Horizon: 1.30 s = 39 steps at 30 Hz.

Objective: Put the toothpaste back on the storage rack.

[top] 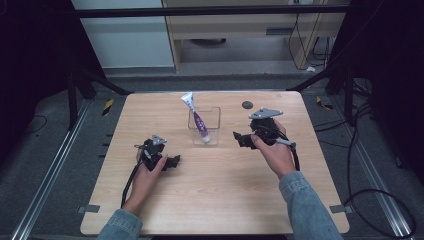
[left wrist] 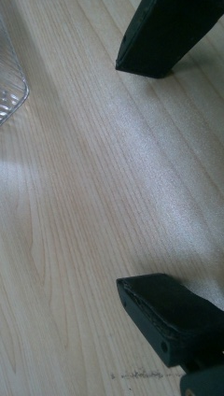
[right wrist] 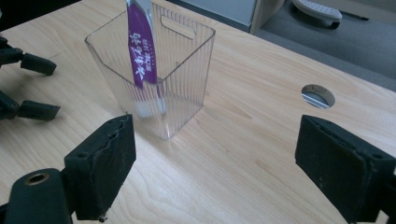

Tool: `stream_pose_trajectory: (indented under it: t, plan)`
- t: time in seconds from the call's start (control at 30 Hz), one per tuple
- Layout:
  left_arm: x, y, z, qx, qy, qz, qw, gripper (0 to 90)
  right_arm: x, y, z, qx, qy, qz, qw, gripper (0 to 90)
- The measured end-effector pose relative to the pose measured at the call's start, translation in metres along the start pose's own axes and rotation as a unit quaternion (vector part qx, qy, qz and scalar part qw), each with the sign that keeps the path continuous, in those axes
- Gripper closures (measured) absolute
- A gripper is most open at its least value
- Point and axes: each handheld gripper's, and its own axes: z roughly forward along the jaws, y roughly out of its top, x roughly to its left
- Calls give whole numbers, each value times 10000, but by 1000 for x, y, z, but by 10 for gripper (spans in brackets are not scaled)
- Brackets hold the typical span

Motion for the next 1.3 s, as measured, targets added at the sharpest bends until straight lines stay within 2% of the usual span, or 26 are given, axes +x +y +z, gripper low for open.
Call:
stream_pose_trajectory:
  t: [0.1,0.3,0.47,0.67,0.73,1.0,1.03,1.3]
  plan:
    - [0,0,0,-1,0,-1,10000,0,-2,-4,-3,41,14,-78,10000,118]
    - [0,0,0,-4,-1,-1,10000,0,-13,-16,-10,127,-65,-38,9999,118]
    - [0,0,0,3,2,6,10000,0,-21,-29,-16,54,-144,96,9998,126]
    - [0,0,0,3,1,7,10000,0,-34,-51,-23,169,-268,246,9992,121]
    - [0,0,0,3,2,6,10000,0,-36,-55,-24,232,-276,222,9991,122]
    - [0,0,0,2,1,5,10000,0,-46,-70,-18,467,-378,199,9980,127]
    - [0,0,0,1,2,4,10000,0,-49,-76,-15,506,-372,273,9977,127]
    - [0,0,0,2,1,7,10000,0,-54,-100,0,697,-400,379,9960,123]
